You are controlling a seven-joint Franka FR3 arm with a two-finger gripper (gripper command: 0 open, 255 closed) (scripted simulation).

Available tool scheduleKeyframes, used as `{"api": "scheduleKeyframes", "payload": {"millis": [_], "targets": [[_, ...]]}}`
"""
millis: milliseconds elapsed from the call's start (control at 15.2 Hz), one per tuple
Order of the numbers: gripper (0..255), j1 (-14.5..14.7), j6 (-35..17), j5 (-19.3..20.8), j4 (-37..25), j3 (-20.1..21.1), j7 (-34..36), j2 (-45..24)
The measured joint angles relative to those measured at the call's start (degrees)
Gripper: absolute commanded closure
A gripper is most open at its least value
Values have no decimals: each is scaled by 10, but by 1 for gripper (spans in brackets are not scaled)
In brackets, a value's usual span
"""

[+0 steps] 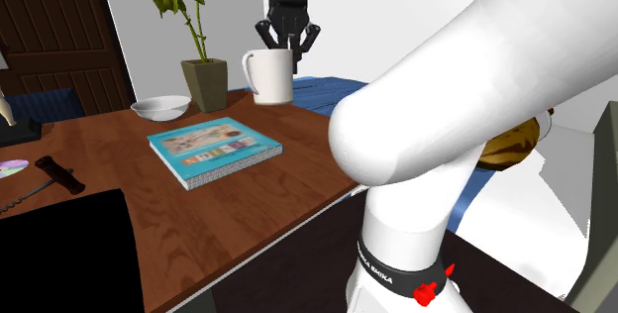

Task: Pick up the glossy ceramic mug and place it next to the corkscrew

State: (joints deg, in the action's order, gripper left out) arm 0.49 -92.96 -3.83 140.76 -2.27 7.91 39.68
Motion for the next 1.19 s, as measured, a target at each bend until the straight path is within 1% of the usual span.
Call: {"api": "scheduleKeyframes", "payload": {"millis": [396,660,858,1188], "targets": [[255,39,-14,-59,-9,75,86,-14],[255,61,-33,-91,-40,122,140,-55],[255,75,-45,-111,-59,156,179,-77],[255,93,-67,-131,-109,213,246,-135]]}}
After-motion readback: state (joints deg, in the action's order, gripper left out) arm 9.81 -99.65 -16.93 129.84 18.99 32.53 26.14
